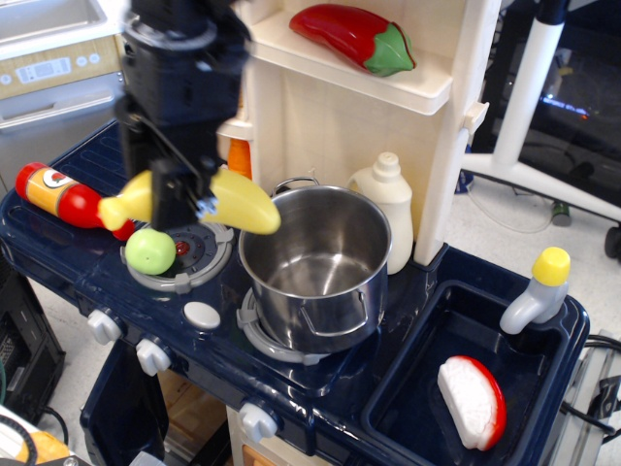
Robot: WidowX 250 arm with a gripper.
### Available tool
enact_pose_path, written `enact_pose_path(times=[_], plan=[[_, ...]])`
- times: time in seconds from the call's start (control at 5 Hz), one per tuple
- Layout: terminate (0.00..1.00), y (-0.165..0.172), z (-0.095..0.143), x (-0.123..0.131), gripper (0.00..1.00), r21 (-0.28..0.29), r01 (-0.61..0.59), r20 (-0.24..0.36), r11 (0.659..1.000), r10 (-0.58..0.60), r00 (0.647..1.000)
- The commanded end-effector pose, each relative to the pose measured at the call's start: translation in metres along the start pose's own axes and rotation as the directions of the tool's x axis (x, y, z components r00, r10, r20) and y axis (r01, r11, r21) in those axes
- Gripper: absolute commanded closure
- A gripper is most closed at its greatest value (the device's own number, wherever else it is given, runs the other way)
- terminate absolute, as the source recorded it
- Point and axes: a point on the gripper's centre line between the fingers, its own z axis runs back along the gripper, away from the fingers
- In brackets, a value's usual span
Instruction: Put banana in pot or pan
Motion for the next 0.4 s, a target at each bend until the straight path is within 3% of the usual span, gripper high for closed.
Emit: enact_pose_path(times=[0.0, 0.2], plan=[[0.0, -0.0044, 0.0067, 0.0214, 1.0, 0.103, 0.151, -0.076, 0.983, -0.144, 0.987], [1.0, -0.0092, 0.0051, 0.0288, 1.0, 0.094, 0.128, 0.007, 0.987, -0.13, 0.992]])
